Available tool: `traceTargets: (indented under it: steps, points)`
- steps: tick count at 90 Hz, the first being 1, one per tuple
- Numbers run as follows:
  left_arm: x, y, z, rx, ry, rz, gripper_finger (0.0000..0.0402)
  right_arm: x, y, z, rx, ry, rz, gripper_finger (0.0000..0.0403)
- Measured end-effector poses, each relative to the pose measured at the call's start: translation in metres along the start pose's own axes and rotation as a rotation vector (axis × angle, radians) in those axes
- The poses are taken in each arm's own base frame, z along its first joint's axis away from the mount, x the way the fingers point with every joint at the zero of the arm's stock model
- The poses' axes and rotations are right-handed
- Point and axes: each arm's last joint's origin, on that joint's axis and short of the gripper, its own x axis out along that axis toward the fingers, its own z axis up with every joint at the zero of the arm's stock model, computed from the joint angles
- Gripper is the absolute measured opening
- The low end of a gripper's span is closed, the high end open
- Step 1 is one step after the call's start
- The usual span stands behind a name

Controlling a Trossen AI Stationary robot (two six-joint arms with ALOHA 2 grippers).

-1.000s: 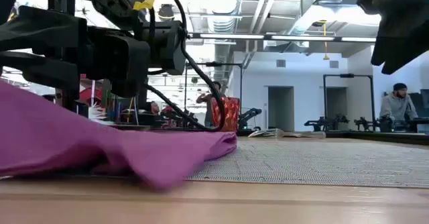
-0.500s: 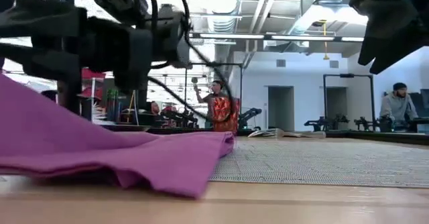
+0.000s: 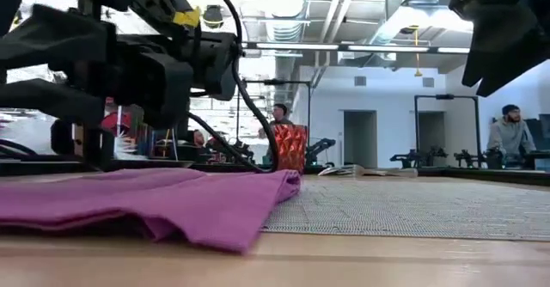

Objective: Set table place
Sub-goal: Fold the pink table napkin

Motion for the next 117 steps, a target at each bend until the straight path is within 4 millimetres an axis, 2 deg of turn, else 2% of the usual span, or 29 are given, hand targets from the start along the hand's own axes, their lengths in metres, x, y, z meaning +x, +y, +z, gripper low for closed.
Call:
traceTargets:
  steps: [5,11,17,23,32,41,52,63,72,100,117]
  points:
    - [-0.007,0.002,0.000,-0.015,-0.023,0.014,0.0124,0.000,-0.002,0.000,0.001,0.000,-0.014,0.0133]
    - [-0.018,0.002,0.001,-0.010,-0.107,0.143,0.0135,-0.001,-0.004,-0.001,0.007,0.000,-0.037,0.0133]
    - [-0.032,-0.005,0.004,0.022,-0.272,0.270,0.0137,-0.002,-0.007,-0.002,0.012,0.000,-0.062,0.0133]
    - [-0.052,-0.017,0.003,0.034,-0.496,0.288,0.0137,-0.003,-0.011,-0.004,0.017,-0.001,-0.089,0.0133]
    - [-0.079,-0.031,-0.016,0.025,-0.822,0.243,0.0137,-0.006,-0.015,-0.009,0.021,-0.003,-0.119,0.0133]
    - [-0.087,-0.024,-0.049,-0.110,-1.004,0.236,0.0137,-0.008,-0.016,-0.012,0.022,-0.006,-0.124,0.0133]
    - [-0.075,-0.004,-0.081,-0.328,-1.111,0.191,0.0137,-0.009,-0.017,-0.012,0.011,-0.021,-0.121,0.0133]
    - [-0.053,0.013,-0.098,-0.540,-1.120,0.157,0.0137,-0.008,-0.017,-0.010,0.001,-0.031,-0.127,0.0133]
    - [-0.036,0.022,-0.106,-0.643,-1.089,0.179,0.0137,-0.007,-0.017,-0.009,-0.009,-0.031,-0.130,0.0133]
    - [-0.002,0.019,-0.116,-0.704,-0.977,0.274,0.0137,-0.008,-0.017,-0.011,-0.016,-0.027,-0.126,0.0133]
    - [0.011,0.015,-0.116,-0.707,-1.035,0.308,0.0137,-0.008,-0.017,-0.010,-0.016,-0.027,-0.128,0.0133]
